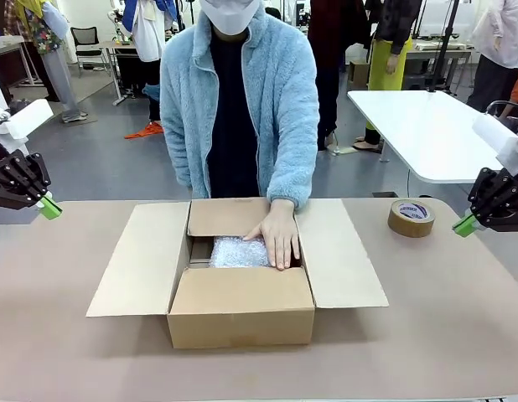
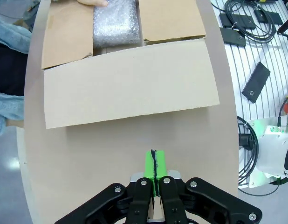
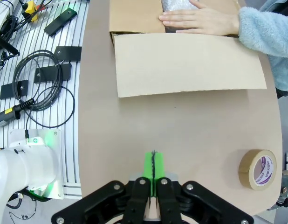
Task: Wrap the clocks to prevent damage.
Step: Once the human has placed the objects inside and stepped back, release both hands from the side flaps of the Package Box.
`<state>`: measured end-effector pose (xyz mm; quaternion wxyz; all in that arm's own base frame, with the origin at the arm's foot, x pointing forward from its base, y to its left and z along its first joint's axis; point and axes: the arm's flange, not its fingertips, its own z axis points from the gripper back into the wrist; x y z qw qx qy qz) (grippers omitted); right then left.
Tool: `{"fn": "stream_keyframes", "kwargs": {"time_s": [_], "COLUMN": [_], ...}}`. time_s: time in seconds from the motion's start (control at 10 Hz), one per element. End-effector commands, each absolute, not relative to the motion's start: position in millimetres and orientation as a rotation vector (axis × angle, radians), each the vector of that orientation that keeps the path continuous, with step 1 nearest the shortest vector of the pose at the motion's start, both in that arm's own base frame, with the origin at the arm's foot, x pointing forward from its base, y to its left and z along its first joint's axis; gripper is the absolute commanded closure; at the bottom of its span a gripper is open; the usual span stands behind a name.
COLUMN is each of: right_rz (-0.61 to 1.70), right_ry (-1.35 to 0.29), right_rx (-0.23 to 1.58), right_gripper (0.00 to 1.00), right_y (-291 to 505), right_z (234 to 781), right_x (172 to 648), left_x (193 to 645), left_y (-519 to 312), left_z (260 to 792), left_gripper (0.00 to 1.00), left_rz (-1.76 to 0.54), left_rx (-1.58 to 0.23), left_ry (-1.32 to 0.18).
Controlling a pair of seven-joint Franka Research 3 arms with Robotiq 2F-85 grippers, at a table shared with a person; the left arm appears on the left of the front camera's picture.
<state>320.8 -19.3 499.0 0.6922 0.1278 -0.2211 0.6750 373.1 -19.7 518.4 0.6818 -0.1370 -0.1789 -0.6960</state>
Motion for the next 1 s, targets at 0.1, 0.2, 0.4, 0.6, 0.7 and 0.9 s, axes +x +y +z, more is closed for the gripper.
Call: {"fn": "stream_keyframes", "kwargs": {"time_s": [0.1,0.2,0.4,0.6,0.7,0.9], "right_rz": [1.519,1.519,1.519,1.519,1.519,1.519], "right_ry": [-0.516,-0.516,-0.516,-0.516,-0.516,-0.516], "right_rx": [0.313,0.313,0.313,0.313,0.313,0.313], "right_gripper": [0.99,0.99,0.99,0.99,0.99,0.99], "right_y": [-20,-20,-20,-20,-20,-20], "right_z": [498,498,498,498,498,498], "right_x": [322,322,322,322,322,322], "left_x": [373,373,373,379,380,376], "left_y": [-19,-19,-19,-10,-3,3], "left_z": [518,518,518,484,450,396], "left_gripper": [1.0,1.0,1.0,1.0,1.0,1.0], "left_rz": [-1.562,-1.562,-1.562,-1.53,-1.542,-1.546], "left_rx": [-0.311,-0.311,-0.311,-0.275,-0.226,-0.205], "left_ry": [-0.404,-0.404,-0.404,-0.394,-0.369,-0.397]}}
